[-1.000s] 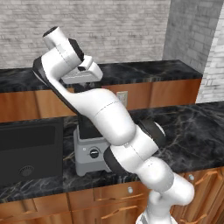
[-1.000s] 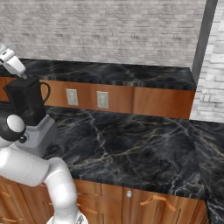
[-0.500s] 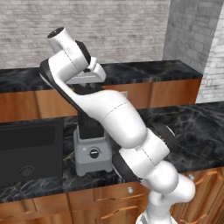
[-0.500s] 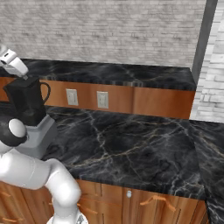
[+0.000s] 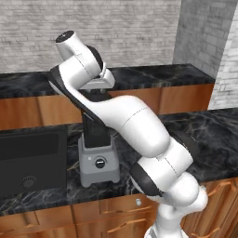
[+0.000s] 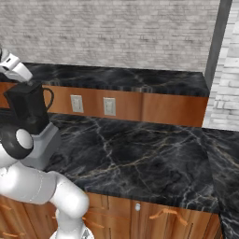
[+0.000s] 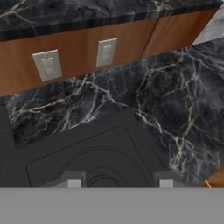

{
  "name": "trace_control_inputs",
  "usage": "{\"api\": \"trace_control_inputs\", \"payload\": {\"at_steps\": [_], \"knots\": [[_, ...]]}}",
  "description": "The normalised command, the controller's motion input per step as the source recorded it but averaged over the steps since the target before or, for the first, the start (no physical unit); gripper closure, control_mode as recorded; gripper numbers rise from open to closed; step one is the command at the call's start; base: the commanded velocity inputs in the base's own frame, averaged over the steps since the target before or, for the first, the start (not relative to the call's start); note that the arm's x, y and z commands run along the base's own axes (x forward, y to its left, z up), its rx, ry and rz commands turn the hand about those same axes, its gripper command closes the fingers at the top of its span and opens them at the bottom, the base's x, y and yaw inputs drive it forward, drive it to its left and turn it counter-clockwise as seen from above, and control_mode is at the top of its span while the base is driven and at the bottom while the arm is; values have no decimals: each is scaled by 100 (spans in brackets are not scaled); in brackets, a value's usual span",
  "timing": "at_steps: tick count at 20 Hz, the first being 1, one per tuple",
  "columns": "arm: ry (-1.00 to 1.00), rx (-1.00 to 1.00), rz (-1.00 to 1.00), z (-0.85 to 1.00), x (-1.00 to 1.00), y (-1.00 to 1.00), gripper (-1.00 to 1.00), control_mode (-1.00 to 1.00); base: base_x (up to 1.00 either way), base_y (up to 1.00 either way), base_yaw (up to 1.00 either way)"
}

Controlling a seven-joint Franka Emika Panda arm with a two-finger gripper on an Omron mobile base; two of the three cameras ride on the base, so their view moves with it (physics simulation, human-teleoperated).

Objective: Close the lid blender by securely placing the lid on top.

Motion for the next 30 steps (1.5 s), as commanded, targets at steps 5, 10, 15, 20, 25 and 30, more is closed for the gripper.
{"api": "trace_control_inputs", "payload": {"at_steps": [5, 10, 15, 20, 25, 30], "knots": [[-12, 4, 6, -6, -8, 0, -100, -100, 0, 0, 0], [-17, 3, 2, 0, -37, 0, -100, -100, 0, 0, 0], [-16, 5, 1, 1, -47, -3, -100, -100, 0, 0, 0], [-10, 6, 0, 14, -37, -13, -100, -100, 0, 0, 0], [-7, 5, 0, 8, -35, -5, -100, -100, 0, 0, 0], [-2, 5, 0, 15, -40, -4, -100, -100, 0, 0, 0]]}}
